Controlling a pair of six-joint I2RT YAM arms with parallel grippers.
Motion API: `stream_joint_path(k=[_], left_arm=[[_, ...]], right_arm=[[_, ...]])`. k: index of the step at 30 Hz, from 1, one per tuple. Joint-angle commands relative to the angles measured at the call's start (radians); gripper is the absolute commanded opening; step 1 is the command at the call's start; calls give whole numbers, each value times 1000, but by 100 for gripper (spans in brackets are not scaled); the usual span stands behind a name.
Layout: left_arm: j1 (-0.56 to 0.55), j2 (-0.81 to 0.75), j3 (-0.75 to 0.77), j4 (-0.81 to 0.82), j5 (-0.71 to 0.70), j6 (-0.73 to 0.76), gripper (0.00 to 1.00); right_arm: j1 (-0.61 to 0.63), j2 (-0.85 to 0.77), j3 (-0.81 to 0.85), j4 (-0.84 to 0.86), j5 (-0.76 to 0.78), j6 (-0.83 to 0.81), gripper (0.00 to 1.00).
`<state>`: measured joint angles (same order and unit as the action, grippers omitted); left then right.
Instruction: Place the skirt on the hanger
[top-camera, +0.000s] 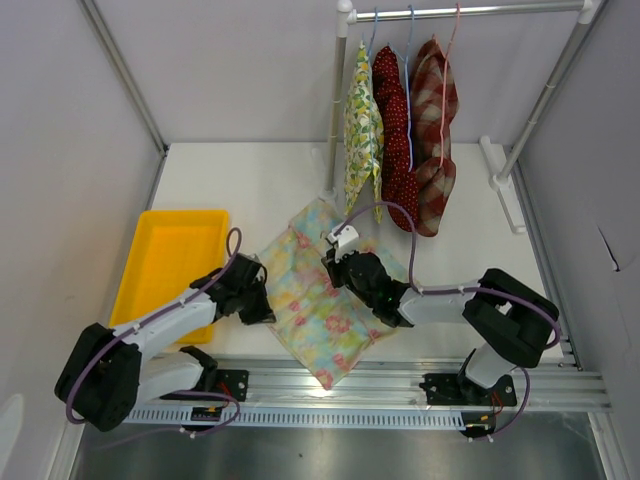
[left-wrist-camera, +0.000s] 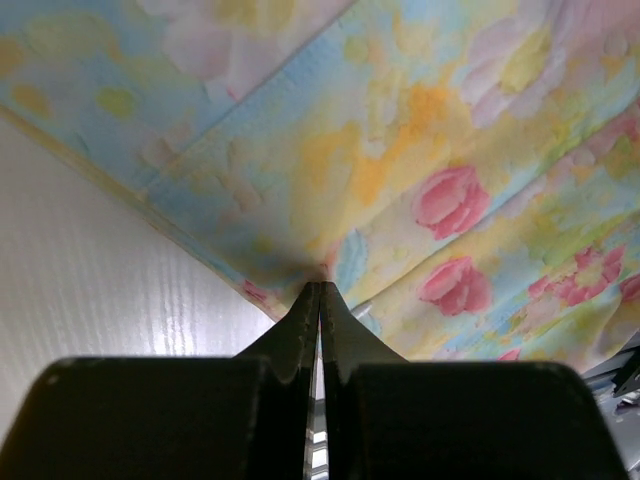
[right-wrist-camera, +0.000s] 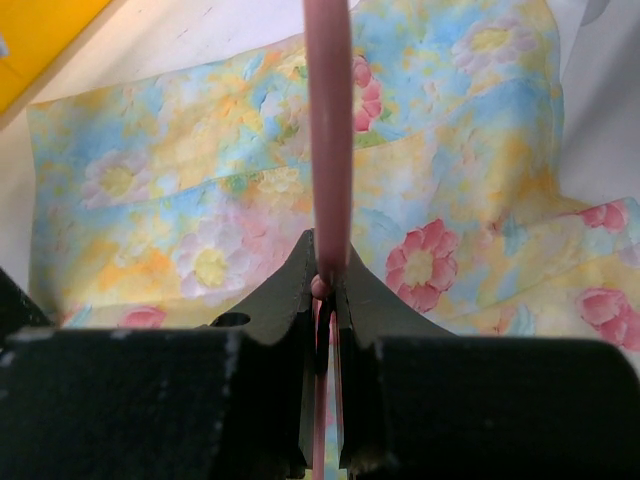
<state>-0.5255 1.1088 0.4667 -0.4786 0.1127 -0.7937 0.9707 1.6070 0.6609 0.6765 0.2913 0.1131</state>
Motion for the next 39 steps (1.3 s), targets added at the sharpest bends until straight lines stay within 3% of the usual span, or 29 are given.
stream_joint_path(k=[1, 6, 20, 31, 39], left_arm=[[68, 23, 44, 38, 30, 62, 4], [163, 78, 53, 54, 83, 93, 3], [260, 155, 136, 35, 81, 166, 2], [274, 149, 187, 40, 111, 198, 2], [274, 20, 365, -92, 130, 290, 8]], right_arm=[[10, -33, -43, -72, 28, -53, 0], [-3, -68, -78, -68, 23, -55, 0], [-13, -27, 12, -80, 40, -104, 0], [8, -252, 16, -231, -12, -107, 0], [31, -447, 89, -442, 14, -108, 0]])
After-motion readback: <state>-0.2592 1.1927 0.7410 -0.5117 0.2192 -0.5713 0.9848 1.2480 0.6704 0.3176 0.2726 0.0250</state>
